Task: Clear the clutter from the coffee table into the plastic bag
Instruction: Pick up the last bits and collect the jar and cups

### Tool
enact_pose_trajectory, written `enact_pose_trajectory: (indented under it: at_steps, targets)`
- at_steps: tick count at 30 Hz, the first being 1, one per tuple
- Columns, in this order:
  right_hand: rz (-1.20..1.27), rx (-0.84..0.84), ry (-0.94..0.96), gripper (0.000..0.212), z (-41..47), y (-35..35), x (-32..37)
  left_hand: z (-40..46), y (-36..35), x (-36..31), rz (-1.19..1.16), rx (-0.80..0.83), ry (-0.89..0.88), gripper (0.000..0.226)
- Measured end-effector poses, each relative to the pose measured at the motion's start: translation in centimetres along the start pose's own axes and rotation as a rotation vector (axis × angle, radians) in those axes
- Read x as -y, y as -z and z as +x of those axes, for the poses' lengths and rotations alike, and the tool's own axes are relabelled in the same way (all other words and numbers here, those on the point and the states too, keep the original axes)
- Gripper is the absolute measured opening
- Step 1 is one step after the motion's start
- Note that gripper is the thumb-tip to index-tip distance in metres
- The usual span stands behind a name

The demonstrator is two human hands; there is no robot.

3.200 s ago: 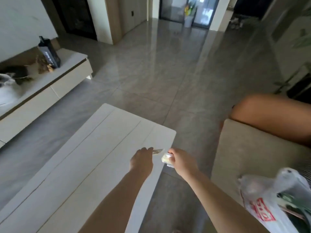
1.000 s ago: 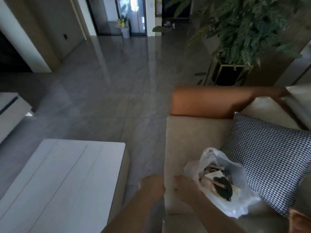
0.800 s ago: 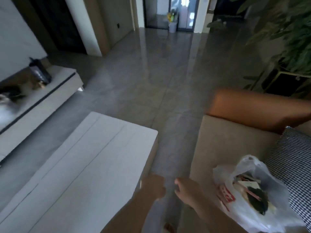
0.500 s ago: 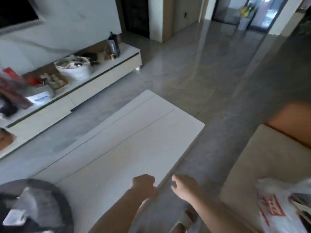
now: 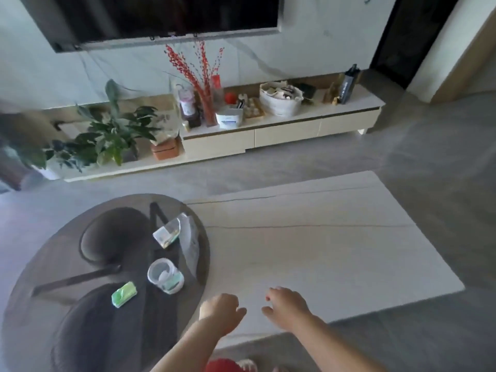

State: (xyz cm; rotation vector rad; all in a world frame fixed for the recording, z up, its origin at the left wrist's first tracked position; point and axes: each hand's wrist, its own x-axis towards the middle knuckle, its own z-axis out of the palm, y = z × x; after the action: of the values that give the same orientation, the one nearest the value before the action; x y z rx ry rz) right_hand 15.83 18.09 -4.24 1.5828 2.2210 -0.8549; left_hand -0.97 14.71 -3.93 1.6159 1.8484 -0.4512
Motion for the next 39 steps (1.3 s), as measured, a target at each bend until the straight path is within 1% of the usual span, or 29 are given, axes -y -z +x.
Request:
enact_pose_trajectory:
  at_steps: [3, 7, 13, 17, 20, 26, 30, 34, 37, 39]
  targets:
    - [-0.07, 0.07, 0.071, 0.035, 2.1, 0.3, 1.2, -1.2, -0.5, 1.7, -0.136, -0.015, 0.146, 0.043]
    - [-0.125, 0.121, 0.163, 0.039, 4.6, 0.6, 3.4, -2.5, -1.3, 3.9, -0.248, -0.008, 0.299, 0.045]
    - [-0.197, 0.176, 0.237, 0.036, 6.8, 0.3, 8.3, -3.9, -1.3, 7.8, -0.369, -0.057, 0.407, 0.044]
    - [-0.234, 0.169, 0.257, 0.044, 8.5, 0.1, 12.9, -3.5, -0.7, 12.3, -0.423, -0.058, 0.462, 0.042]
    - [-0.209, 0.152, 0.228, 0.046, 10.4, -0.2, 16.8, -2.4, 0.1, 16.8, -0.428, -0.077, 0.444, 0.045]
    - [-0.151, 0.122, 0.129, 0.054, 14.3, -2.0, 25.0, 0.9, 1.3, 27.4, -0.356, -0.089, 0.379, 0.047]
    - [-0.117, 0.085, 0.102, 0.061, 17.7, -3.9, 29.5, 4.5, 1.2, 33.3, -0.357, -0.086, 0.4, 0.051]
    - [-0.102, 0.066, 0.083, 0.069, 20.8, -6.2, 31.8, 8.6, -0.1, 37.1, -0.372, -0.072, 0.392, 0.053]
    - [-0.158, 0.033, 0.089, 0.075, 23.5, -7.8, 32.5, 12.0, -1.2, 38.9, -0.381, -0.079, 0.366, 0.061]
    - [-0.192, 0.051, 0.065, 0.083, 25.2, -8.9, 32.7, 14.0, -1.9, 39.9, -0.39, -0.078, 0.358, 0.067]
